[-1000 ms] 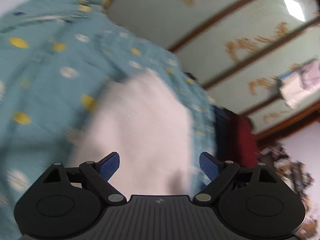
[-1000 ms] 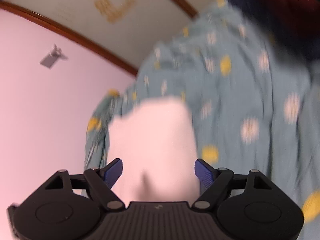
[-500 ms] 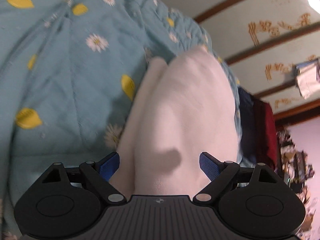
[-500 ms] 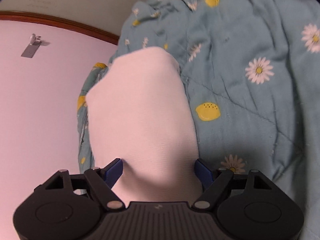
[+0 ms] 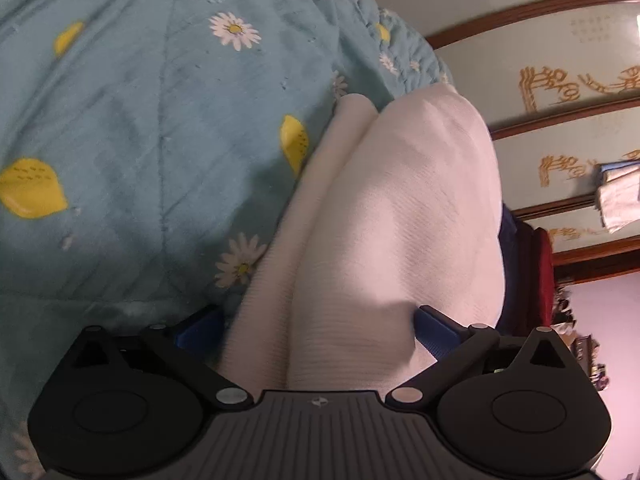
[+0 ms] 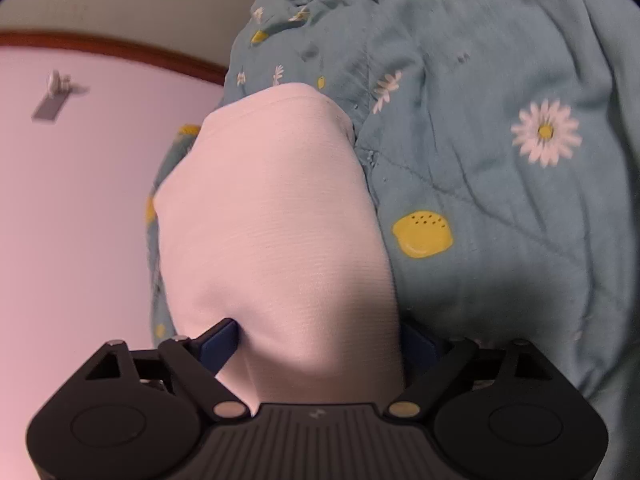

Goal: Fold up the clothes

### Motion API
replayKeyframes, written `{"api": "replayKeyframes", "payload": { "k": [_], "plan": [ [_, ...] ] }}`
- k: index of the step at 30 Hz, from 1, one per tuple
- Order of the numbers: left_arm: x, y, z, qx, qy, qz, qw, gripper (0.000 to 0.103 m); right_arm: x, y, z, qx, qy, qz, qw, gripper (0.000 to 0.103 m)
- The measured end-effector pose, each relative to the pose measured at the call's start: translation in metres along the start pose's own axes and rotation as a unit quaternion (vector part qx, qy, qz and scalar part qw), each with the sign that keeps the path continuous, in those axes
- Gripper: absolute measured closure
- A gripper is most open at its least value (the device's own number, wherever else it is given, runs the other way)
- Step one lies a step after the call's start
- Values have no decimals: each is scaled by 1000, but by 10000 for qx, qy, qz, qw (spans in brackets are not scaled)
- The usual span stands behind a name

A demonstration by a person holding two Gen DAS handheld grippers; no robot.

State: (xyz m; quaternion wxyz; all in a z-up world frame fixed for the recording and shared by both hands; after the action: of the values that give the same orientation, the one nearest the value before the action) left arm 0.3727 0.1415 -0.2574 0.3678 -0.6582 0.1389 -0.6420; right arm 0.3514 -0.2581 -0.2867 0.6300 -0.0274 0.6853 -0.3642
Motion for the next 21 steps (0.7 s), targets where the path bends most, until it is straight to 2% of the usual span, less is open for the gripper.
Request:
{"api": "replayKeyframes", "payload": {
  "k": [1,2,3,5,9,13,16,21],
  "plan": [
    [1,0,0,54,-19,-74,10000,2,0,2,-2,47,6,40,10000,14],
    [2,-1,0,96,-12,-113,9999,9,-3,1,-4,103,-41,54,9999,19],
    [4,-2,0,143,0,-125,9998,21,-5,0,-5,129,-81,59,9999,23],
    [10,-8,-3,240,27,-29,9997,31,-13,-6,-9,246,-279,77,9993,43],
    [29,-16,-8,521,342,161,9979,47,-29,-12,-19,487,-739,79,9960,54],
    [50,-25,-10,758,670,245,9946,53,-32,-15,-20,638,-683,207,9954,58],
    [65,-35,-15,942,835,254,9917,55,-42,-27,-21,817,-867,264,9925,60],
    [71,-43,-20,921,871,101,9919,56,-50,-35,-20,974,-974,291,9900,61]
  ]
}}
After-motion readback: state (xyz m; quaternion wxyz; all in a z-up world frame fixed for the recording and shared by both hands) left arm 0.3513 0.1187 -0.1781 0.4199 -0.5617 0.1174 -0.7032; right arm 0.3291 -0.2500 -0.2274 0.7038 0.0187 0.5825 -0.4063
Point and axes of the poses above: each gripper's, at about its wrist camera, not at the fingertips, and y roughly the way its jaws point, x to its right, z to its top, the point moved 1 cm from there along y, roughly the way its jaws point, and after that the axes turned 6 degrees about -x, right-handed, at the moved point
